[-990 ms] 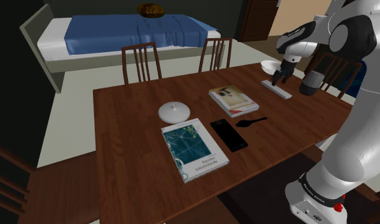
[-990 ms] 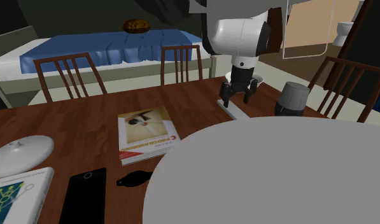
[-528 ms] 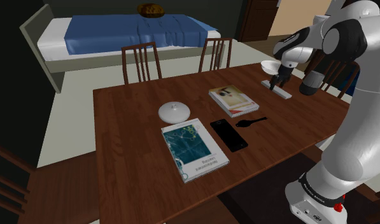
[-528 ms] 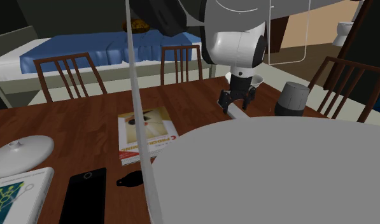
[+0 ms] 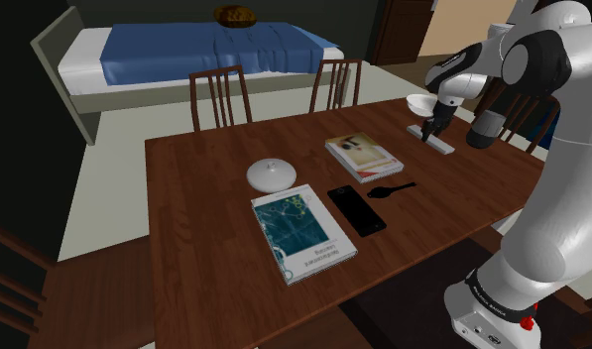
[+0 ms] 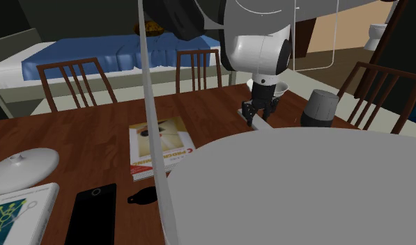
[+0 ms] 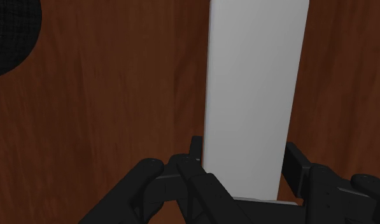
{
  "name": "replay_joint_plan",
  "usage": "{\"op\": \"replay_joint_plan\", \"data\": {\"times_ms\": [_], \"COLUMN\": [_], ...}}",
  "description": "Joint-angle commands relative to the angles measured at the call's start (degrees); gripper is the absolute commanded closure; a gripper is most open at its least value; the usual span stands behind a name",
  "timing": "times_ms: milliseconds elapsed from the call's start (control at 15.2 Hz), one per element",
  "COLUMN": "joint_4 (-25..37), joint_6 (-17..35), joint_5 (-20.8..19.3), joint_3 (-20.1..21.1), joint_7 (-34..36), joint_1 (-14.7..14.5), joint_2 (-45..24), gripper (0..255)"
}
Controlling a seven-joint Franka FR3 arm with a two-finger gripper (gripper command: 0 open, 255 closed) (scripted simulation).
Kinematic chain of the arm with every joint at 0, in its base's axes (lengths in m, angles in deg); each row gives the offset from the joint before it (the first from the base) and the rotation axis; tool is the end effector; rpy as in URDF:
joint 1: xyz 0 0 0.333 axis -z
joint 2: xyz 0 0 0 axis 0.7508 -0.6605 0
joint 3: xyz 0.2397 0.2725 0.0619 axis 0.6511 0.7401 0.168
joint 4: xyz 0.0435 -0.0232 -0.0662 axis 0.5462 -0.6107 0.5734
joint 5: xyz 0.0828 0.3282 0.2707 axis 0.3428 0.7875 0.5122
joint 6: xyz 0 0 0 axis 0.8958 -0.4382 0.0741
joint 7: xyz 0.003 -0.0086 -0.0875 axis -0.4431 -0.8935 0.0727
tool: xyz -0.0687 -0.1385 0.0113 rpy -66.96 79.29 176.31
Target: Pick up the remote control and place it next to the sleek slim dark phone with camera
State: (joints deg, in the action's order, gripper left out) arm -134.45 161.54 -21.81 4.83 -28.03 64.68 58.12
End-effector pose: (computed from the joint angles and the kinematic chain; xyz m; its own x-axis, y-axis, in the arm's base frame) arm 0.4903 -0.4679 0.3065 0.9790 -0.2030 0.0163 -0.2029 -0.9792 -0.0094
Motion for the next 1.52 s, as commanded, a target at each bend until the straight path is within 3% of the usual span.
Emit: {"op": "replay_joint_plan", "data": {"times_ms": [0,462,1452], "joint_4": [0.0,0.0,5.0], "joint_6": [0.0,0.0,-9.5], "joint_5": [0.0,0.0,-4.0], "joint_3": [0.0,0.0,-1.7], "joint_7": [0.0,0.0,2.7], "joint_1": [0.0,0.0,-1.2], "joint_2": [0.0,0.0,5.3], "gripper": [255,255,255]}}
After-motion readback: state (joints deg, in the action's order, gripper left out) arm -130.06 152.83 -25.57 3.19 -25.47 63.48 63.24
